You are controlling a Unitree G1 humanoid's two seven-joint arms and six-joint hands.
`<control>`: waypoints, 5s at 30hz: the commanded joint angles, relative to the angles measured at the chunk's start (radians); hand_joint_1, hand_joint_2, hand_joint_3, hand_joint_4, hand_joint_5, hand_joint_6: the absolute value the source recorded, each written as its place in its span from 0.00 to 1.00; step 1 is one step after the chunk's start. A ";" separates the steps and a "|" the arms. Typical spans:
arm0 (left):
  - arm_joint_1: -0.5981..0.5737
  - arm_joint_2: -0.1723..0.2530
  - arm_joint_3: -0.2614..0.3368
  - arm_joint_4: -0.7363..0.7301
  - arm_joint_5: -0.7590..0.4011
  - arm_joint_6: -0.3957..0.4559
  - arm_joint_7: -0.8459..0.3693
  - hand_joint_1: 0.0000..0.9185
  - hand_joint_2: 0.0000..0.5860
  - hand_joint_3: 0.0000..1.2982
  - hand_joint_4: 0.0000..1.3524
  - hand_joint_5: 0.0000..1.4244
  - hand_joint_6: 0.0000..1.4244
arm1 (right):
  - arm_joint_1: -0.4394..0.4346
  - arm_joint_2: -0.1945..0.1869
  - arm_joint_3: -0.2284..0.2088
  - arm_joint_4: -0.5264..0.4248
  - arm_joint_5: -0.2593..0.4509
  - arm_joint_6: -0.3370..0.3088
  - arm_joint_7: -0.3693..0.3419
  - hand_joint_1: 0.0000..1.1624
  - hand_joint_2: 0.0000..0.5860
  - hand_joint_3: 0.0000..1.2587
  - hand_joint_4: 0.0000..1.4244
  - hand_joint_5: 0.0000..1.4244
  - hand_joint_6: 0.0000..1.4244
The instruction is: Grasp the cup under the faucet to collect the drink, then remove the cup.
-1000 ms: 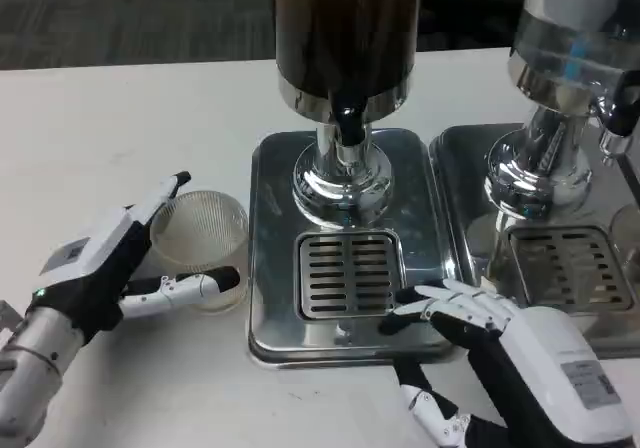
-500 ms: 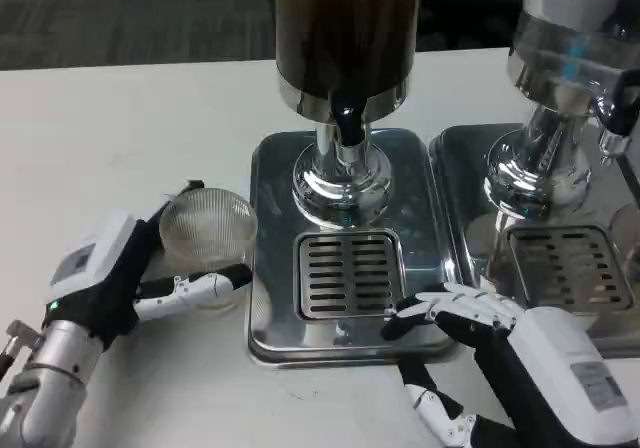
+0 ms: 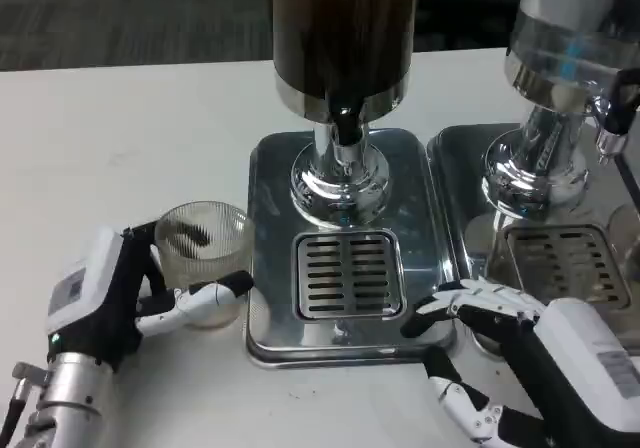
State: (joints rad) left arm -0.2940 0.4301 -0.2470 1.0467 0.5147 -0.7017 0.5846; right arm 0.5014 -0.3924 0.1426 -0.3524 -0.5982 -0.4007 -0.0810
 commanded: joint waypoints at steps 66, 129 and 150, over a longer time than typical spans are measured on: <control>-0.120 -0.221 -0.035 -0.095 0.033 0.124 -0.185 0.38 0.03 0.56 0.62 0.73 0.91 | 0.040 0.083 -0.030 -0.072 0.056 0.009 0.056 0.40 0.86 0.43 0.27 0.19 0.18; -0.005 -0.074 0.044 -0.355 -0.023 0.098 -0.274 0.01 0.05 0.00 0.00 0.00 0.00 | 0.002 0.111 -0.010 0.027 0.108 -0.013 0.050 0.41 0.86 0.47 0.31 0.24 0.19; 0.236 0.309 0.377 -0.612 -0.462 -0.279 -0.484 0.00 0.12 0.11 0.09 0.13 0.12 | -0.025 0.187 0.003 -0.003 0.009 0.025 -0.023 0.41 0.87 0.47 0.31 0.24 0.19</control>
State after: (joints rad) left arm -0.0410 0.6956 0.1117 0.4558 0.1901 -0.9454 0.2046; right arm 0.4748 -0.2185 0.1434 -0.3330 -0.5716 -0.3865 -0.0778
